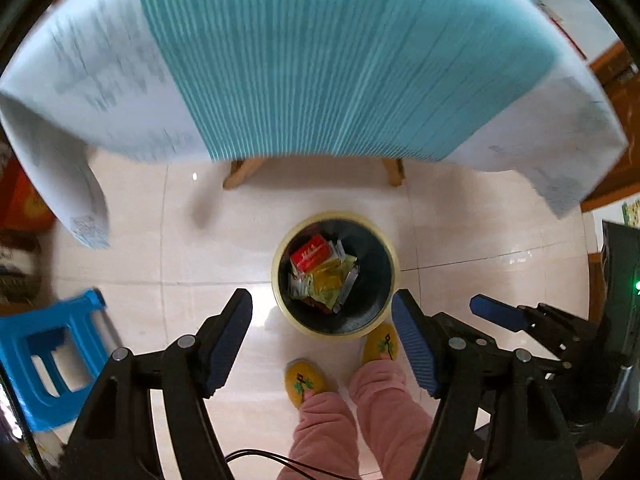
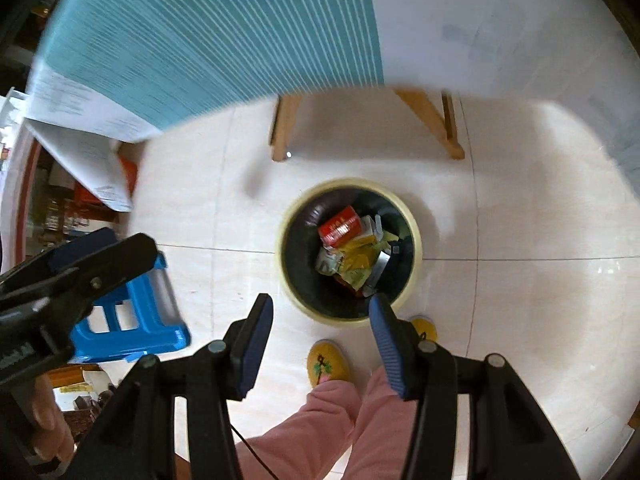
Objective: Collect trash
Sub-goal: 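Raise both tools back toward the table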
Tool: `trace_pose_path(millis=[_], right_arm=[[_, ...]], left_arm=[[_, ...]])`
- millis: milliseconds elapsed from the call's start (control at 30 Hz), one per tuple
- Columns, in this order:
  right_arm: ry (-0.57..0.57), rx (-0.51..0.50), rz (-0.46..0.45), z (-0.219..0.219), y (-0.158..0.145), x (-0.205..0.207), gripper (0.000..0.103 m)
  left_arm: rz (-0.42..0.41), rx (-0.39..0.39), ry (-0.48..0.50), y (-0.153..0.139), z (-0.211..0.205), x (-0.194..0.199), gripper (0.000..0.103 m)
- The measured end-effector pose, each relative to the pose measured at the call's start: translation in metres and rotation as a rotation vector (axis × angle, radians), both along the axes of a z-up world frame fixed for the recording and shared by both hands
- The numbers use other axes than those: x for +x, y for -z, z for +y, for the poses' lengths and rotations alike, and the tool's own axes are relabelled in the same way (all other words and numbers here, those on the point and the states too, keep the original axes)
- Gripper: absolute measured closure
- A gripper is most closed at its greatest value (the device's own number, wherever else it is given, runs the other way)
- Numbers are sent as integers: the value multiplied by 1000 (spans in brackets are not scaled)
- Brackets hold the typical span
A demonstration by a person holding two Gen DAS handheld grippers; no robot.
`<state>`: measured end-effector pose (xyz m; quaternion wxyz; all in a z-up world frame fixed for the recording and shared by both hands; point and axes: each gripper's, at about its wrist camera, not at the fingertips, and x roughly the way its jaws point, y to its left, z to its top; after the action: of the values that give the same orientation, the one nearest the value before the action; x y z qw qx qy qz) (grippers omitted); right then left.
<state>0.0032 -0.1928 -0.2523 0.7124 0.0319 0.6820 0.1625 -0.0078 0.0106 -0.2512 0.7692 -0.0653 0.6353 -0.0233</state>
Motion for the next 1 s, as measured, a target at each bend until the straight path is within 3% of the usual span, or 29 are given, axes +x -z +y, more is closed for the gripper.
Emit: trace_pose_path(millis=[200,567,767,1000], right_arm=[[-10,32,-39,2,-80,-12,52],[-32,45,-251,6,-223,-14,52],[0,33,-389,0,-278,-4,53],[22,20,-508,-2,-317,4,53]], left_arm=[[-87,-1,31,-89,1,-11,33],[-267,15,66,-225,10,-22,33],[-345,-8,57,-270,20,-15,32],[-418,-2,59,-301,27,4,32]])
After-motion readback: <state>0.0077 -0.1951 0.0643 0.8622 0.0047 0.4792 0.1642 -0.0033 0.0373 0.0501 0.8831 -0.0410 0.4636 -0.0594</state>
